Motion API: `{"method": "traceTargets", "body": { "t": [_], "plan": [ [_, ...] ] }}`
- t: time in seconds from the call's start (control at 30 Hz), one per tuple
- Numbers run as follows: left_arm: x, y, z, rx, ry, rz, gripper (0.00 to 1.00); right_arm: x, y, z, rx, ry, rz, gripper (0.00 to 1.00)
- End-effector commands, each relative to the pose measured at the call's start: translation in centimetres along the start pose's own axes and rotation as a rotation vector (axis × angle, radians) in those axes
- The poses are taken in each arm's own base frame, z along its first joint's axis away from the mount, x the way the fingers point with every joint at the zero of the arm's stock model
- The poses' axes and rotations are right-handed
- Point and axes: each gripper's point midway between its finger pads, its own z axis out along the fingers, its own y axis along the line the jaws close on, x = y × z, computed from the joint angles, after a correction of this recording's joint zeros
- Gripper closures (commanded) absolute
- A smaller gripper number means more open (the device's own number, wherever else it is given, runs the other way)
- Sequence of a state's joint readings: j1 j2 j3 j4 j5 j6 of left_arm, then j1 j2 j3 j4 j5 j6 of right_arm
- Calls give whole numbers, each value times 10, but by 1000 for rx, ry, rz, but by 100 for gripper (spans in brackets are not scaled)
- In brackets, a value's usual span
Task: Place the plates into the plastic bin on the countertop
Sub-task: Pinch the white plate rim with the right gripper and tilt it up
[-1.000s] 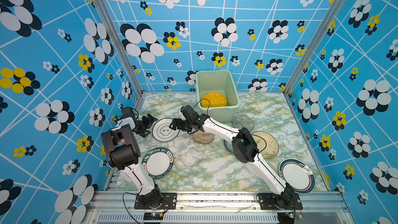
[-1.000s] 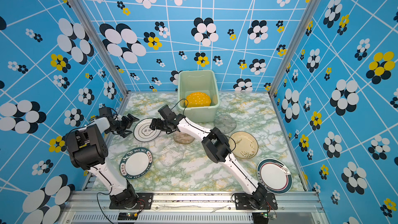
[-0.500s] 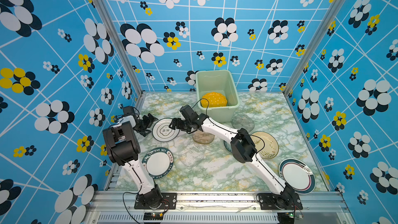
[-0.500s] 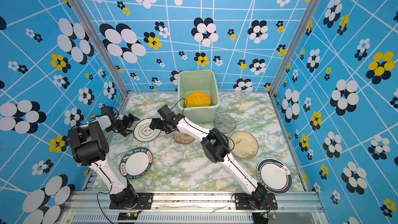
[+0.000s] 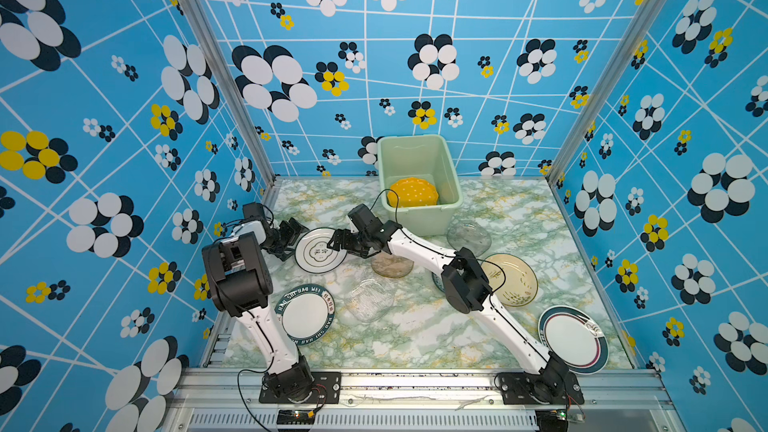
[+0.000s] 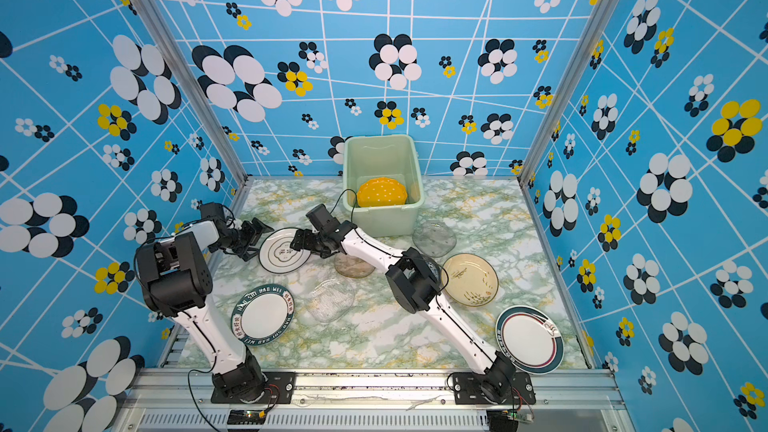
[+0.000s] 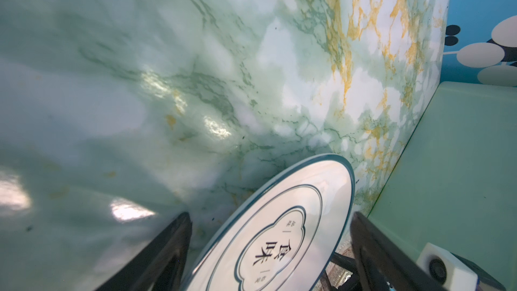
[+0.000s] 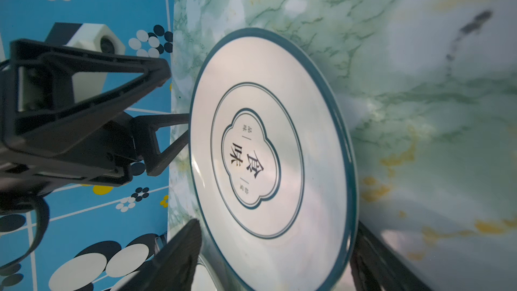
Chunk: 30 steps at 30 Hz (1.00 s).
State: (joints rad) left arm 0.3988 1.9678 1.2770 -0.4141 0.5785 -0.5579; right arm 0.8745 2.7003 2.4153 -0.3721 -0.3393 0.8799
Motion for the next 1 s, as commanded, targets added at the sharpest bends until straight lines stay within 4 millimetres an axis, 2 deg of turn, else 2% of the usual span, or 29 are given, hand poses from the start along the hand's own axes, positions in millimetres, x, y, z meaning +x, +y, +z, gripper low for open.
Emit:
{"method": "traceTargets", "body": {
  "t": [0.0,0.43,0.57,0.83,0.97],
  "plan": [
    [5,1,8,1,40,-12,13,6,-8,13,-26,33,24,20],
    [17,-5,16,19,84,-7,15,-5,12,13,-130,0,-1,40],
    [20,-6,16,20,90,-5,16,-6,12,14,-132,-5,3,48],
    [23,-8,15,20,92,-6,16,-8,10,15,-135,-9,13,72],
    [24,-8,14,19,92,-7,16,-9,10,15,-131,-11,10,76]
  ]
}}
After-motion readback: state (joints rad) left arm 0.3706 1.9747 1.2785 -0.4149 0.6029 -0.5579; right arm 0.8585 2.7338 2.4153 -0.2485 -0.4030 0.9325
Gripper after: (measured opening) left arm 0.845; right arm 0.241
